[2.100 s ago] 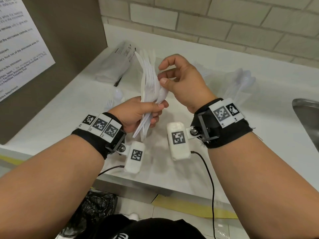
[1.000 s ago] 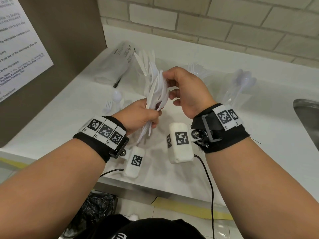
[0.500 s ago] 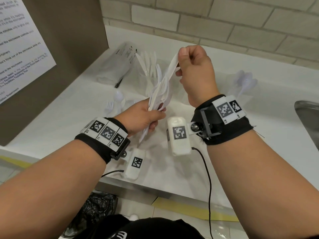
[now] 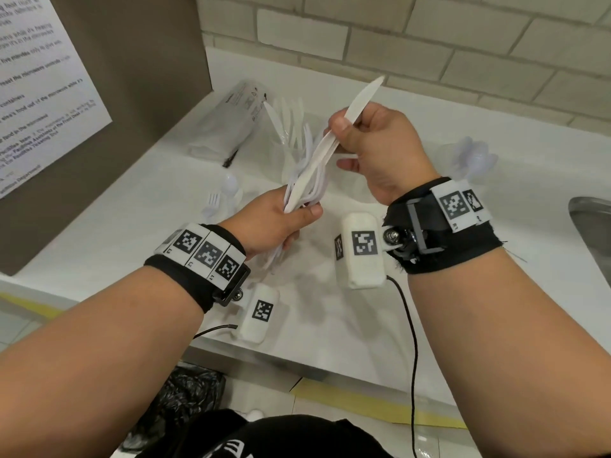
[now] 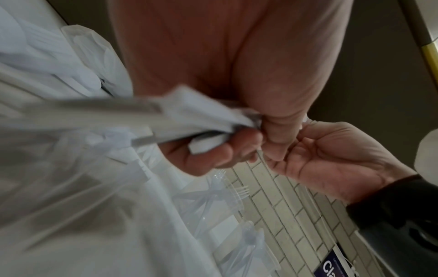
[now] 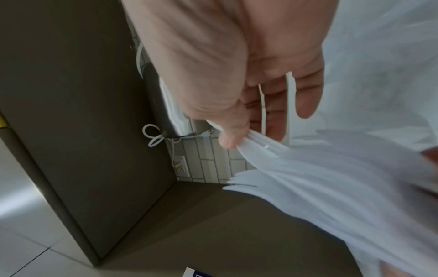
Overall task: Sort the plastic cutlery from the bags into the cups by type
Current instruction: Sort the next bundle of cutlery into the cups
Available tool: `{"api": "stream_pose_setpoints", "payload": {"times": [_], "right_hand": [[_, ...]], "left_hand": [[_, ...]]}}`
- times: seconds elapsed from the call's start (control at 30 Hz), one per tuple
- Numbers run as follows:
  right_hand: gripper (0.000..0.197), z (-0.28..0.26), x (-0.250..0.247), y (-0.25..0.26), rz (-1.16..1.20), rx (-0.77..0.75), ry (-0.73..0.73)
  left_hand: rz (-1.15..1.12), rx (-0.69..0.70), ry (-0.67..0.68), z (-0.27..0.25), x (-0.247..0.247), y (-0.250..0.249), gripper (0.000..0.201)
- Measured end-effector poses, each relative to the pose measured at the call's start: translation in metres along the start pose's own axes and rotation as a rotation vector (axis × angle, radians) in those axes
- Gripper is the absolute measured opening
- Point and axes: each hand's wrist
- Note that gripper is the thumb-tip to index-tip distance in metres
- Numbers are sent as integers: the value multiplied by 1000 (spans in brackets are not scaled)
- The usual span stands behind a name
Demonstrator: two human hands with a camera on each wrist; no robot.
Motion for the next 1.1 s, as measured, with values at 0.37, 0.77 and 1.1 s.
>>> {"api": "stream_pose_setpoints", "payload": {"times": [0.37, 0.77, 1.1], "right_hand": [[13, -2, 3, -11, 39, 22, 74], [12, 9, -14, 21, 259, -54, -190], [7, -10, 13, -6, -136, -20, -4]], "left_hand": [[-88, -13, 26, -3, 2, -3, 17], [-32, -47, 21, -4, 3, 0, 20], [-72, -72, -289, 14, 1, -6, 20]]}}
Point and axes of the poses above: each hand's wrist, its own z-axis towards the middle knuckle, its own x-axis out of the palm, y = z × x, and after that the axes turned 10 degrees about -z, right-handed
